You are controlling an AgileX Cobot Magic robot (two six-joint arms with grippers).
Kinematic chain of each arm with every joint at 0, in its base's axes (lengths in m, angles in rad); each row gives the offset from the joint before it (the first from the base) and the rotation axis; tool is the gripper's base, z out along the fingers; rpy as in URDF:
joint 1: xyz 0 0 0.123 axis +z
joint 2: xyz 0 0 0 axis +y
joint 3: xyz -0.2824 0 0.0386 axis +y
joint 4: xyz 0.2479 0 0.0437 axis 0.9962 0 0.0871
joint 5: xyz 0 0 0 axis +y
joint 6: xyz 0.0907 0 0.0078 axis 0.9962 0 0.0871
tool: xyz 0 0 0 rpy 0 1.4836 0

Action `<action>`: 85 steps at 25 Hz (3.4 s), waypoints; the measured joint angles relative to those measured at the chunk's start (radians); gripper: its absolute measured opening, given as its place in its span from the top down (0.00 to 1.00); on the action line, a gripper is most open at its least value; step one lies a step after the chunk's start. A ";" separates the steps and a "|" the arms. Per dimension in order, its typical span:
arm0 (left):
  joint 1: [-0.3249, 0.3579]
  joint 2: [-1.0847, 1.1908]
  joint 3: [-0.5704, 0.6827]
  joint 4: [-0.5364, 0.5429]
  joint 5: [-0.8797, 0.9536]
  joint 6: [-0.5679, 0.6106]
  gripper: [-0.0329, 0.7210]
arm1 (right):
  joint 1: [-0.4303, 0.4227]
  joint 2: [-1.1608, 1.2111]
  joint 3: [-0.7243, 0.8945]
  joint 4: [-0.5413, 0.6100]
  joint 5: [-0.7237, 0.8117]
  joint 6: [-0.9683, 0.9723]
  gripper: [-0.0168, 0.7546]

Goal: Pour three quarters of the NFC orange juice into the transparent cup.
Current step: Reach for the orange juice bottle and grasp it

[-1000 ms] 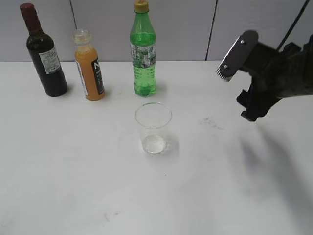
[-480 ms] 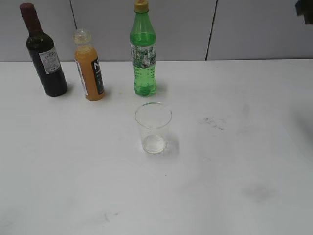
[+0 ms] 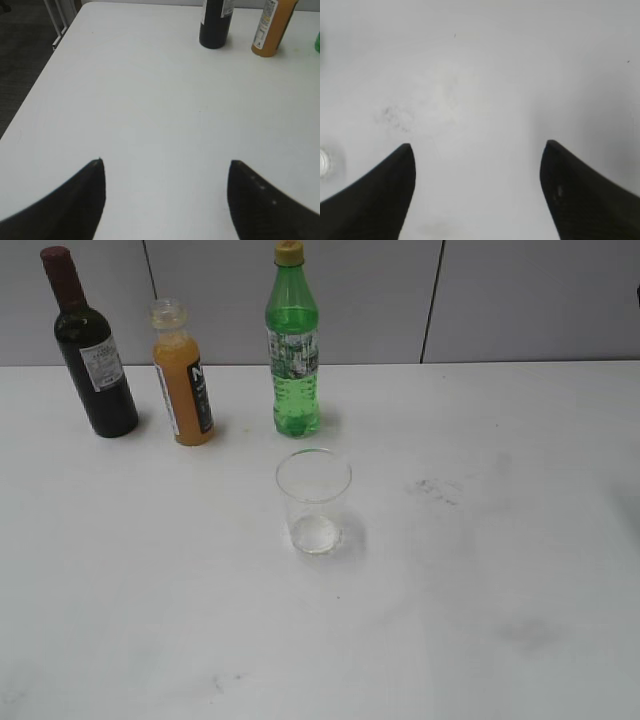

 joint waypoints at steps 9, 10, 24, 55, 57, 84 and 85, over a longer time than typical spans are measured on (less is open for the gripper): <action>0.000 0.000 0.000 0.000 0.000 0.000 0.18 | 0.000 -0.200 0.146 -0.048 0.032 -0.012 0.21; 0.000 0.000 0.000 0.000 0.000 0.000 0.18 | 0.000 -0.251 0.191 -0.072 0.032 -0.013 0.21; 0.000 0.000 0.000 0.000 0.000 0.000 0.18 | 0.000 -0.952 0.950 -0.062 -0.081 -0.017 0.21; 0.000 0.000 0.000 0.000 0.000 0.000 0.18 | 0.000 -1.647 1.140 -0.057 -0.130 -0.012 0.21; 0.000 0.000 0.000 0.000 0.000 0.000 0.18 | 0.000 -1.657 1.140 -0.057 -0.130 -0.012 0.21; 0.000 0.000 0.000 0.000 0.000 0.000 0.18 | 0.094 -1.700 1.140 -0.054 -0.130 -0.007 0.21; 0.000 0.000 0.000 0.000 0.000 0.000 0.18 | 0.093 -1.700 1.140 -0.054 -0.130 -0.007 0.21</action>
